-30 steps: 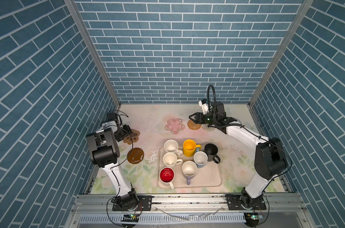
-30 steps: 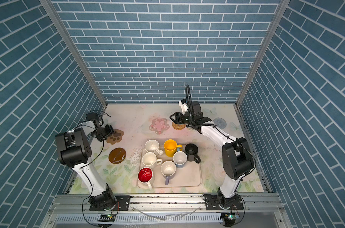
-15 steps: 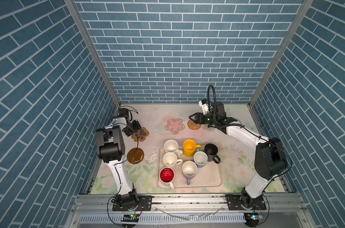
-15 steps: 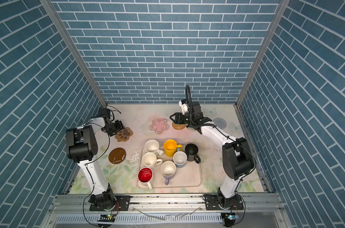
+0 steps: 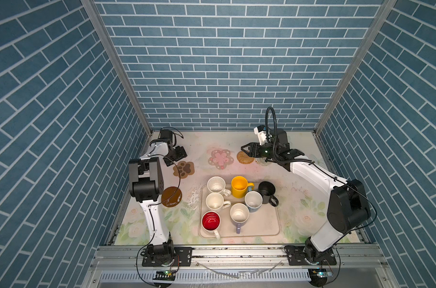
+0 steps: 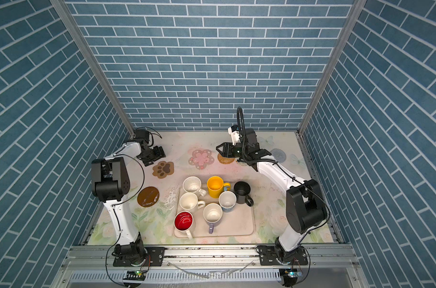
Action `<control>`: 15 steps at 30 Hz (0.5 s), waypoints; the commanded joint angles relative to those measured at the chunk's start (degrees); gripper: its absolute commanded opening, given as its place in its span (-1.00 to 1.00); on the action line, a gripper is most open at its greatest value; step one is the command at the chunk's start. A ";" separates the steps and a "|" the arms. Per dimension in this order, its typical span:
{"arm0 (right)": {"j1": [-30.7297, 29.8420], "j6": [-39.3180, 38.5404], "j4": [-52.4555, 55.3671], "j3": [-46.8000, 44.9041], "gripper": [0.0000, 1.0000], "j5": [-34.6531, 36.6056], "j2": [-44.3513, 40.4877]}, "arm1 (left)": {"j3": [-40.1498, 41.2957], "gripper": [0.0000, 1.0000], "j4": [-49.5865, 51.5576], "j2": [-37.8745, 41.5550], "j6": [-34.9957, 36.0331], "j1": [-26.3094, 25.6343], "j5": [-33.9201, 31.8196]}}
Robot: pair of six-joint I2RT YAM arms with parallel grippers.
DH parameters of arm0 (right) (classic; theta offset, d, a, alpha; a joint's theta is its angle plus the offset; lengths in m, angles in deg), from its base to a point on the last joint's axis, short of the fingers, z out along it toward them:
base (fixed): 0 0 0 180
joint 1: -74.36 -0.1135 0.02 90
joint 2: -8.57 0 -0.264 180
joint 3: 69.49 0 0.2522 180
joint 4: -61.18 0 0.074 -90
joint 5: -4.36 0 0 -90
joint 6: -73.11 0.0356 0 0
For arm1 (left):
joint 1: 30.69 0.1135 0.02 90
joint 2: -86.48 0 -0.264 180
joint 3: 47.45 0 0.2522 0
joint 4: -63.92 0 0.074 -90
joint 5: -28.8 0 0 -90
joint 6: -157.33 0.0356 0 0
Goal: Place cups on coasters
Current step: Move the coaster to the top-left of the table.
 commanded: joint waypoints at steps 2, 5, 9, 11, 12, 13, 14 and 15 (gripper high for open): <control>0.00 0.37 1.10 -1.95 0.20 0.73 -2.30 | 3.59 0.72 4.42 7.18 1.36 0.17 -5.52; -0.05 0.64 1.10 -2.71 0.20 0.80 -3.02 | 8.08 0.71 2.60 9.99 0.11 0.17 -4.92; -0.31 0.95 1.51 -3.91 0.20 0.97 -4.32 | 13.55 0.68 -0.56 11.92 -1.48 0.17 -3.63; -0.51 1.03 1.78 -4.55 0.20 1.12 -5.03 | 15.46 0.66 -1.56 12.25 -2.02 0.17 -3.45; -0.49 1.03 1.82 -4.94 0.20 1.25 -5.45 | 16.54 0.65 -2.27 12.46 -2.26 0.17 -3.30; -0.61 1.03 1.91 -5.36 0.20 1.42 -5.68 | 17.44 0.65 -2.89 12.65 -2.44 0.16 -3.13; -0.70 1.03 2.04 -5.72 0.20 1.56 -6.08 | 18.45 0.64 -3.55 13.02 -2.56 0.13 -3.03; -0.71 1.12 2.17 -6.10 0.20 1.69 -6.35 | 19.34 0.63 -4.19 13.10 -2.81 0.17 -3.01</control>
